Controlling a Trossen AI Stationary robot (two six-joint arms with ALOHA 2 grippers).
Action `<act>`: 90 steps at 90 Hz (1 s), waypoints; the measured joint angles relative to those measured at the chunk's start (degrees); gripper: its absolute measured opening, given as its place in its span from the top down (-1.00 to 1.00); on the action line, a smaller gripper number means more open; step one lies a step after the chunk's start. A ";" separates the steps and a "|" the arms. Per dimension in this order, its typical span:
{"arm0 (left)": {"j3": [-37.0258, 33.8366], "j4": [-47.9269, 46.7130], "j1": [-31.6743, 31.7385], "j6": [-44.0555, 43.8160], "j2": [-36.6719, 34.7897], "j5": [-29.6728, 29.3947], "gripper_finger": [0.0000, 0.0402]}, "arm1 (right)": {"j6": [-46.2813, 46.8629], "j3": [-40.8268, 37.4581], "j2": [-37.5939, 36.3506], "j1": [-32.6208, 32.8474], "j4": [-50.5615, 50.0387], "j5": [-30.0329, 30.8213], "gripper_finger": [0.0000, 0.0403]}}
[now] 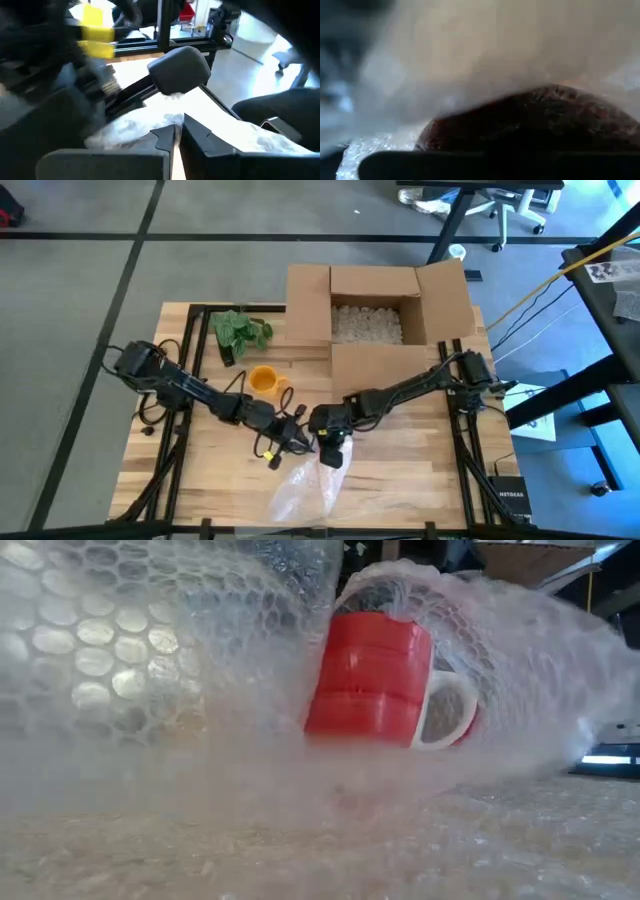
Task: Wrap mug
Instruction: Wrap the orange mug with the bubble wrap
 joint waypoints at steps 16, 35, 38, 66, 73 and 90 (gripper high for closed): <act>0.78 -2.39 1.62 0.17 2.82 -0.02 1.00 | -1.22 1.36 0.15 0.08 -2.22 0.20 1.00; 0.78 -5.01 2.46 -0.76 3.06 0.04 1.00 | -3.56 5.45 0.44 0.09 -9.88 2.73 1.00; 0.78 -5.07 2.47 -0.76 3.10 -0.02 1.00 | -4.25 6.55 0.49 0.09 -11.46 3.70 1.00; 0.77 -5.45 3.00 -0.27 3.05 -0.59 1.00 | -6.73 13.44 0.50 -0.02 -21.47 6.35 1.00; 0.77 -5.52 3.05 -0.18 2.58 -0.57 1.00 | -6.86 13.99 0.44 -0.07 -22.38 6.39 1.00; 0.77 -5.74 3.10 0.44 2.08 -0.75 1.00 | -6.93 13.57 0.28 -0.04 -22.02 5.83 1.00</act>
